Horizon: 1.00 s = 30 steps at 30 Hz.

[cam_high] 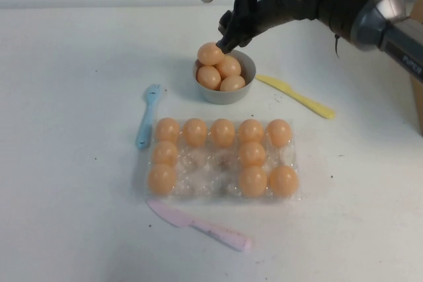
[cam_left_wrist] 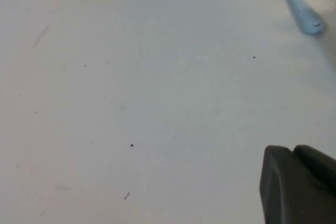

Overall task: Take an egg out of the egg box
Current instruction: Place the egg in the bowl

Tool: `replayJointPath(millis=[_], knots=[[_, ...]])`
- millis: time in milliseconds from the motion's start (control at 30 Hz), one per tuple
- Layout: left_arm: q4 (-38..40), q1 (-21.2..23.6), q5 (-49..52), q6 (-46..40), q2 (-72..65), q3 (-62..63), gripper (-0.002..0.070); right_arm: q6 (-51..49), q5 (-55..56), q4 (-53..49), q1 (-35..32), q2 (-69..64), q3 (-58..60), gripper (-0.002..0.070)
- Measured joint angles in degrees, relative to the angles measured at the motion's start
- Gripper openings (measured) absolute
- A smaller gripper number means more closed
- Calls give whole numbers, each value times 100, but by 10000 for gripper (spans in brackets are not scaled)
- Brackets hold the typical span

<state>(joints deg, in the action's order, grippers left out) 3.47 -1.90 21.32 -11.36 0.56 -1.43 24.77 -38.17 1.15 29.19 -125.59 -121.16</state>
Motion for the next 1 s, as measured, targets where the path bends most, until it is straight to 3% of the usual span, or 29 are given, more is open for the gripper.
replayJointPath(millis=[333,600,767,867,933,1000], knots=[[0,0,0,0,0,0,-4,-83,376,443,-128,-817,0,337],[0,0,0,0,0,0,-4,-83,458,545,-137,-900,0,508],[0,0,0,0,0,0,-4,-83,276,754,-137,-694,0,524],[0,0,0,0,0,0,-4,-165,45,877,-137,-322,0,477],[0,0,0,0,0,0,-4,-358,-25,884,-124,-31,11,391],[0,0,0,0,0,0,-4,-433,-49,884,-89,290,75,261]])
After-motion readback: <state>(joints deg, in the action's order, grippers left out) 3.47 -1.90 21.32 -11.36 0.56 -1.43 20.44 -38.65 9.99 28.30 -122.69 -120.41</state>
